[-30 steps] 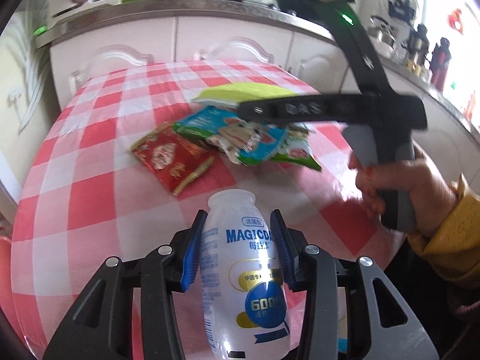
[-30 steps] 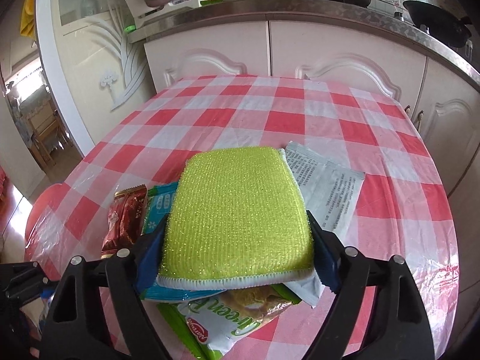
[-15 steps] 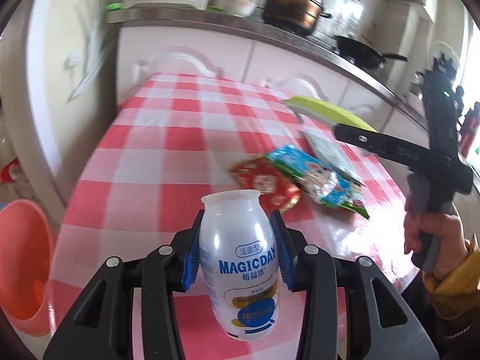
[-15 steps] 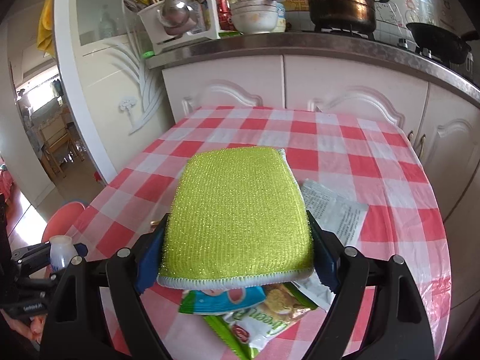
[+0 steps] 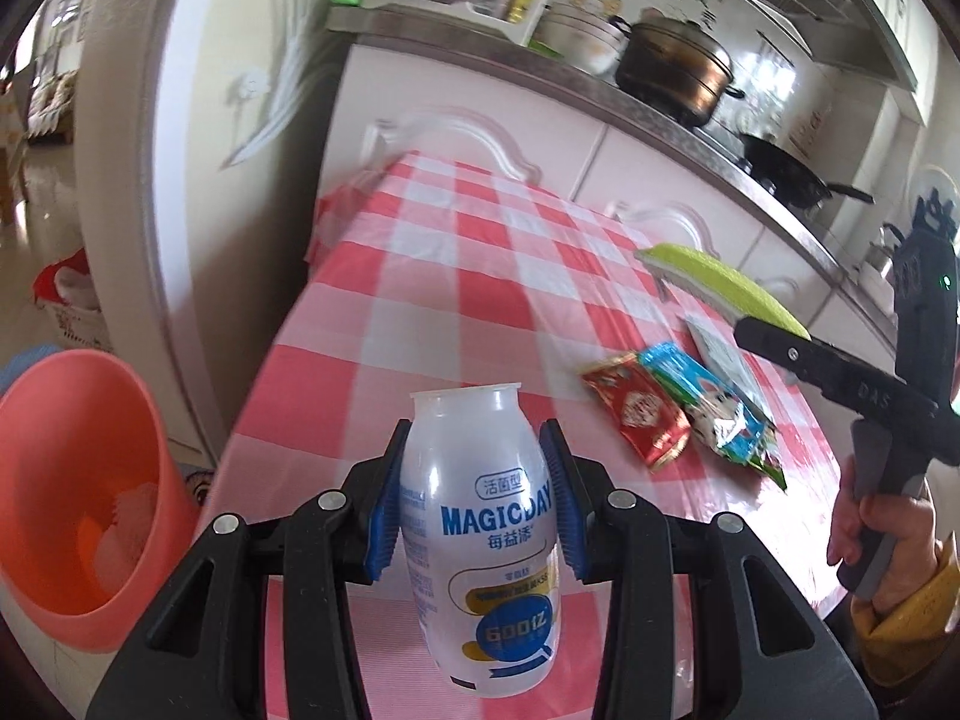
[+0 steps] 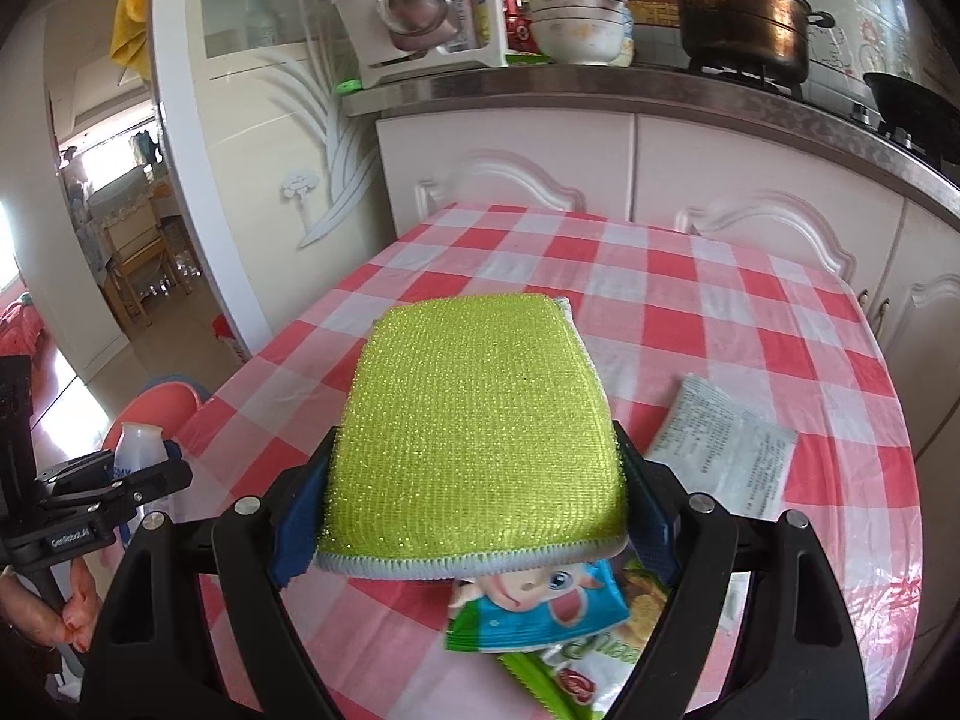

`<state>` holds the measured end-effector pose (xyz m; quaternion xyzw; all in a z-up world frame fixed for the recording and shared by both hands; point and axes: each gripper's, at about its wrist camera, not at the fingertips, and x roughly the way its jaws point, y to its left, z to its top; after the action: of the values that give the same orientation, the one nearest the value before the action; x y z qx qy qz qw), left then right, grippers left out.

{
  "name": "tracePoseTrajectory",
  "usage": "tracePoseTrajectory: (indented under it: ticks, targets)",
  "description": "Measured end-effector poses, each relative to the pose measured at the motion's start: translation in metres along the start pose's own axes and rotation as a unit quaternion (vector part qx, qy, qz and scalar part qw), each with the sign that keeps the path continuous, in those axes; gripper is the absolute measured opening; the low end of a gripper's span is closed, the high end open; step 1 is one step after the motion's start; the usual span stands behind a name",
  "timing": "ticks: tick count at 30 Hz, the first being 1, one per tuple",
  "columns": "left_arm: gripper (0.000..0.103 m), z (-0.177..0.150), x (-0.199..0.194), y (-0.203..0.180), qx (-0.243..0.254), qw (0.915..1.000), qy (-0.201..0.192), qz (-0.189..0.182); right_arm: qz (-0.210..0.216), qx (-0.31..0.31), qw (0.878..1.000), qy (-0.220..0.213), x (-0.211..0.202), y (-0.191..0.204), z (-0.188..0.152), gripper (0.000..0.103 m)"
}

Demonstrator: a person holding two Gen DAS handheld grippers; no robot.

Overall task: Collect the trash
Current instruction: 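Carry the bottle and sponge toward the orange bucket with both tools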

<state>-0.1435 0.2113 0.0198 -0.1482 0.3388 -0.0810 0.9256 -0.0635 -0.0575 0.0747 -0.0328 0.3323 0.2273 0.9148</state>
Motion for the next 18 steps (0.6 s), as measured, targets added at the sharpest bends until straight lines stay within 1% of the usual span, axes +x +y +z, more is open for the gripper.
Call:
tracePoseTrajectory:
  ticks: [4,9,13,18]
  targets:
    - [0.044,0.002,-0.008,0.019,-0.020,0.9996,-0.009,0.020,0.026,-0.010,1.000,0.006,0.007,0.018,0.005,0.083]
    - [0.044,0.007,-0.023,0.053,-0.046,0.9969,-0.023,0.059,0.069,-0.036,0.997,0.017,0.021,0.055,0.013,0.083]
    - [0.044,0.008,-0.037,0.088,-0.076,0.9917,-0.034,0.099,0.107,-0.056,0.992,0.025,0.032,0.088,0.019,0.083]
    - [0.044,0.004,-0.049,0.128,-0.113,0.9832,-0.038,0.138,0.151,-0.095,0.983,0.042,0.050,0.141,0.026,0.083]
